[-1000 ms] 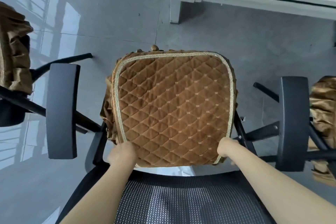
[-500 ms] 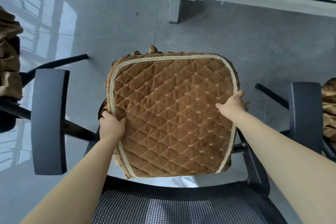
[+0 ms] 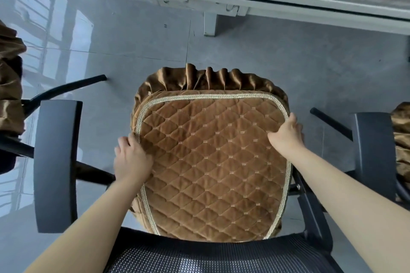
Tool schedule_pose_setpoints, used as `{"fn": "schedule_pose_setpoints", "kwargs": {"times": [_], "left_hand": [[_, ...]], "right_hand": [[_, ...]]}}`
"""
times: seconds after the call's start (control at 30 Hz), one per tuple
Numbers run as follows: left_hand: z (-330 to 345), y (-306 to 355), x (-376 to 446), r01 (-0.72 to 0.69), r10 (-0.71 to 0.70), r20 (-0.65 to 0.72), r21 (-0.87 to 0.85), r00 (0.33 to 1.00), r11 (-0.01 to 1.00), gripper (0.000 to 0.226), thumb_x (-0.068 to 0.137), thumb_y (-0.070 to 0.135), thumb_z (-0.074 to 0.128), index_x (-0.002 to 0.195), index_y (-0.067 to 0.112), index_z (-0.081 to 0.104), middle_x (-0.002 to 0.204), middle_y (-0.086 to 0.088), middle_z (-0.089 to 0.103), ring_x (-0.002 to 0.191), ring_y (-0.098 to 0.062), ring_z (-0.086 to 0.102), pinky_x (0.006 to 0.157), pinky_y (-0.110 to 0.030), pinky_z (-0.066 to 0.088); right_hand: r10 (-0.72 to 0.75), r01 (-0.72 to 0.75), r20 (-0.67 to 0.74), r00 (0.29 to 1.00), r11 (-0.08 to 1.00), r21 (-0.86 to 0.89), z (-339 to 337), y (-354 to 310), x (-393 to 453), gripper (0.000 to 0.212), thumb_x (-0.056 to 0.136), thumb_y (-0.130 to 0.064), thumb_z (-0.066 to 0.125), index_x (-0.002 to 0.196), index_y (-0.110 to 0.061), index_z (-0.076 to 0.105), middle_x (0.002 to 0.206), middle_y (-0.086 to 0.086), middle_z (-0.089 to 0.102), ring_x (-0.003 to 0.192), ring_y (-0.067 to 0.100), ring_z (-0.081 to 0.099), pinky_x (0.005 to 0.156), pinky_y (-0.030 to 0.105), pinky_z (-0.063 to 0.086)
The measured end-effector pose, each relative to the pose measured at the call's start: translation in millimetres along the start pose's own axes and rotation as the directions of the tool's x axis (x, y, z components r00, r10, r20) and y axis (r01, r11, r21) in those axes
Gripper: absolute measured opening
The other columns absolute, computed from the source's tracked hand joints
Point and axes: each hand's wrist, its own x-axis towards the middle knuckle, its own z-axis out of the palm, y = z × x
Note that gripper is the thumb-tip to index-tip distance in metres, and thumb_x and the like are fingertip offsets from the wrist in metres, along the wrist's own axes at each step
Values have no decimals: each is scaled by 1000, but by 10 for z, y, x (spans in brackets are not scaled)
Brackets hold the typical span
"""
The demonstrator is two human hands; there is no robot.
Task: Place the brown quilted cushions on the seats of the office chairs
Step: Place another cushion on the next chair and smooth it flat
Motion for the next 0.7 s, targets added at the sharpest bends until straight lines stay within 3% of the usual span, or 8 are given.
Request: {"fn": "schedule_pose_setpoints", "kwargs": {"times": [0.1, 0.17, 0.23, 0.3, 0.4, 0.5, 0.6, 0.7], "left_hand": [[-147, 108, 322, 61, -62, 7, -271, 998, 961, 66, 92, 28, 59, 146, 2, 31, 140, -24, 43, 129, -43, 40, 106, -49, 34], [-200, 150, 524, 143, -126, 69, -377, 990, 915, 60, 92, 36, 60, 138, 2, 43, 132, -22, 53, 125, -42, 48, 101, -47, 40], [-203, 163, 649, 185, -145, 126, -416, 981, 890, 46, 90, 37, 62, 119, 1, 55, 112, -19, 60, 110, -40, 56, 89, -45, 47], [-204, 188, 681, 205, -166, 128, -434, 978, 877, 42, 89, 35, 65, 113, 1, 56, 108, -18, 61, 103, -39, 58, 82, -43, 48], [-175, 236, 633, 177, -173, 46, -393, 984, 902, 42, 92, 30, 63, 119, -1, 52, 116, -21, 59, 108, -40, 55, 84, -43, 43], [-166, 278, 589, 141, -166, -24, -410, 986, 901, 44, 94, 29, 59, 126, 0, 48, 123, -22, 57, 115, -41, 52, 90, -44, 42], [-190, 292, 611, 147, -185, -48, -430, 982, 891, 45, 95, 30, 58, 129, 2, 47, 126, -22, 57, 117, -41, 52, 91, -42, 41], [-272, 344, 692, 113, -187, -102, -495, 977, 861, 39, 97, 28, 55, 127, 3, 48, 125, -21, 57, 116, -39, 52, 85, -37, 38]], "right_hand": [[8, -9, 21, 1000, 1000, 17, -108, -236, 196, 83, 87, -24, 61, 152, -18, 10, 148, 21, 26, 132, 43, 34, 104, 49, 37], [-20, 20, 22, 1000, 1000, -7, -170, -335, 317, 78, 86, -27, 62, 148, -12, 18, 143, 22, 32, 128, 43, 38, 103, 47, 40], [-49, 49, 0, 999, 998, -26, -201, -394, 409, 73, 87, -33, 62, 144, -4, 25, 140, 22, 35, 126, 42, 41, 103, 46, 40], [-26, 25, -19, 999, 998, -52, -190, -433, 461, 73, 92, -43, 55, 141, 3, 28, 140, 24, 35, 125, 40, 43, 103, 45, 40], [32, -32, -41, 999, 999, -6, -156, -470, 486, 66, 98, -41, 45, 140, 6, 27, 142, 26, 34, 124, 42, 45, 101, 46, 40], [49, -43, -79, 996, 996, 78, -168, -452, 542, 55, 99, -33, 47, 137, 4, 33, 141, 26, 38, 125, 43, 46, 100, 46, 40], [17, -4, -121, 993, 994, 106, -206, -433, 609, 47, 98, -33, 48, 128, 2, 46, 136, 24, 42, 120, 42, 48, 98, 43, 41], [-27, 55, -171, 985, 985, 166, -246, -545, 630, 40, 99, -32, 47, 125, -2, 47, 134, 20, 44, 119, 39, 48, 95, 42, 41]]}}
